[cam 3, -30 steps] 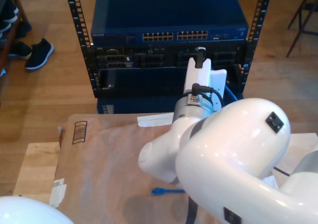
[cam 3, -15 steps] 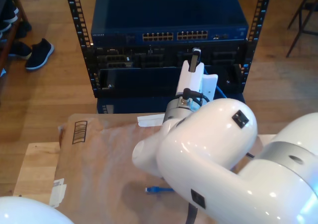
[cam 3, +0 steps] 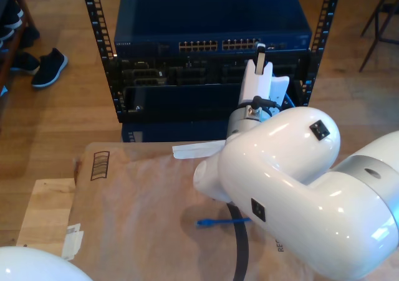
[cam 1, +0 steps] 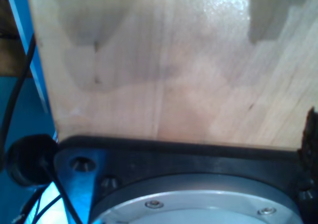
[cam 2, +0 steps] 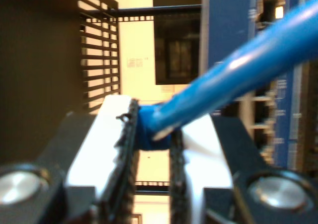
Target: Grab the cable and plug it in
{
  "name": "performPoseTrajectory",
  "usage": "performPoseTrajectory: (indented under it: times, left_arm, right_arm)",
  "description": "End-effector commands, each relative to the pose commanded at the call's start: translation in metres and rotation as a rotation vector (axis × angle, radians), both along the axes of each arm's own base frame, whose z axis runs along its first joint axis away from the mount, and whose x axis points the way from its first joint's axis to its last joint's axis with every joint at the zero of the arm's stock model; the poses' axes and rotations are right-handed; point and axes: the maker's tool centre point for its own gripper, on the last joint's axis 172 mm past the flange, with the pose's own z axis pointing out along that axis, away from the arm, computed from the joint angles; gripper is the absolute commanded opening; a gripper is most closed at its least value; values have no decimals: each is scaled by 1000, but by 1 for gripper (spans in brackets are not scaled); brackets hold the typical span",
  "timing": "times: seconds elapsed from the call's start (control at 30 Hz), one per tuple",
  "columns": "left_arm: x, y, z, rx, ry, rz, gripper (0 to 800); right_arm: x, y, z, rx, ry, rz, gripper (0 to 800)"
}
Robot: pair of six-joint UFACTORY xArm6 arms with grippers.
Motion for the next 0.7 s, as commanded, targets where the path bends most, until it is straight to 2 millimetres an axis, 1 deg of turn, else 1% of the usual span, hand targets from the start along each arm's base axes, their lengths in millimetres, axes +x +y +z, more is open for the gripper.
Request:
performPoseTrajectory:
  times: [0.07, 0.13, 0.4, 0.57, 0.63, 0.7]
  left_arm:
    - [0, 1, 0, 2, 0, 0, 800]
    - [0, 0, 0, 0, 0, 0, 800]
    - [0, 0, 0, 0, 0, 0, 800]
    - [0, 0, 0, 0, 0, 0, 800]
    - [0, 1, 0, 2, 0, 0, 800]
    - [0, 0, 0, 0, 0, 0, 800]
  right_arm:
    - [5, 1, -7, 4, 2, -2, 0]
    - [8, 1, -18, -1, 12, -5, 0]
    - [19, -11, -10, 13, -15, -29, 0]
    - [20, -6, -10, -2, -17, -6, 0]
    - [22, -8, -10, -5, -17, -5, 0]
    - [23, -15, -10, -4, -18, -16, 0]
